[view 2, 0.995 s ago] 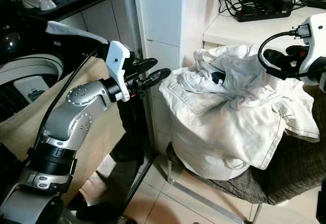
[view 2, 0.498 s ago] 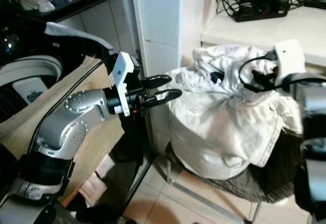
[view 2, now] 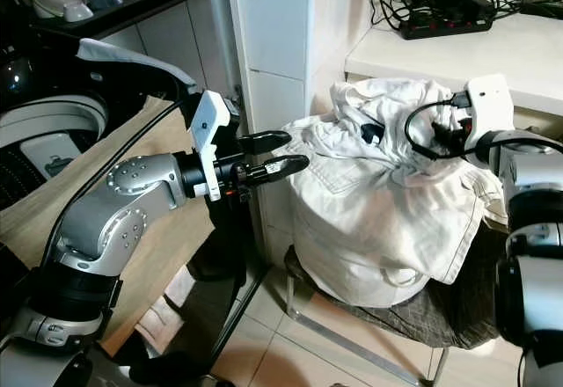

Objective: Clothes washing

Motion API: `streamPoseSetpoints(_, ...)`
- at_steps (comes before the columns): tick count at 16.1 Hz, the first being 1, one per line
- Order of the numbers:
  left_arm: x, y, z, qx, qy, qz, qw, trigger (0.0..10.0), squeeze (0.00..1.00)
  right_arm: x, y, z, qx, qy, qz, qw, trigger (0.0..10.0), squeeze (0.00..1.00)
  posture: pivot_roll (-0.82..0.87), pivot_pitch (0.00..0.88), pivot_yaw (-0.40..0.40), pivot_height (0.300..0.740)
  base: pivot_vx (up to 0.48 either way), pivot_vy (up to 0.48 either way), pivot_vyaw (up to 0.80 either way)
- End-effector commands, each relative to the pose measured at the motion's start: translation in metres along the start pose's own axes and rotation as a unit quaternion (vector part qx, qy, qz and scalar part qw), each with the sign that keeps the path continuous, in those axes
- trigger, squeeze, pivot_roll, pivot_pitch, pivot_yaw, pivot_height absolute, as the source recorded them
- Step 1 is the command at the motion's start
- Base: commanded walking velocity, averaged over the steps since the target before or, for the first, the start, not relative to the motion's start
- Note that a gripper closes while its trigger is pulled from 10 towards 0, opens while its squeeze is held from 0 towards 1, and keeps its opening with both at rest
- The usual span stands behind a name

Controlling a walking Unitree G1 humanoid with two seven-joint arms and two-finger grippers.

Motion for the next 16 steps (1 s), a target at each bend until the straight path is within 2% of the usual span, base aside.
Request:
streamPoseSetpoints(1, 0.002, 0.000, 0.000, 0.002, 0.012, 0.006, 1.000, 10.0, 0.00, -0.004, 0.002, 0.003, 0.008, 0.008, 0.008, 1.000, 0.0, 0.00, -0.09, 0.000, 0.093, 0.740, 0.000, 0.000, 0.00)
streamPoseSetpoints(11, 0.001, 0.002, -0.002, -0.002, 0.015, 0.008, 1.000, 10.0, 0.00, -0.001, 0.000, 0.000, 0.009, 0.020, 0.002, 1.000, 0.0, 0.00, -0.10, 0.000, 0.100, 0.740, 0.000, 0.000, 0.00)
streamPoseSetpoints(15, 0.005, 0.001, 0.006, 0.021, 0.020, 0.002, 1.000, 10.0, 0.00, 0.025, -0.006, -0.004, 0.008, 0.026, -0.041, 0.999, 0.0, 0.00, -0.09, 0.000, 0.094, 0.740, 0.000, 0.000, 0.00)
streamPoseSetpoints(16, 0.006, 0.000, 0.010, 0.036, 0.021, -0.002, 0.999, 10.0, 0.00, 0.039, -0.012, -0.004, 0.017, 0.033, -0.063, 0.997, 0.0, 0.00, -0.09, 0.000, 0.090, 0.740, 0.000, 0.000, 0.00)
Point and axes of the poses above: a point about 5 cm out from each wrist's last joint towards the gripper, its own y axis pointing out of the wrist towards the gripper, its own x axis along the axis of the wrist's last joint, z = x × y, the point moved 5 cm from there along y, pointing out of the wrist towards the gripper, and after that the axes turned 5 degrees about y, right-handed, at the moved point
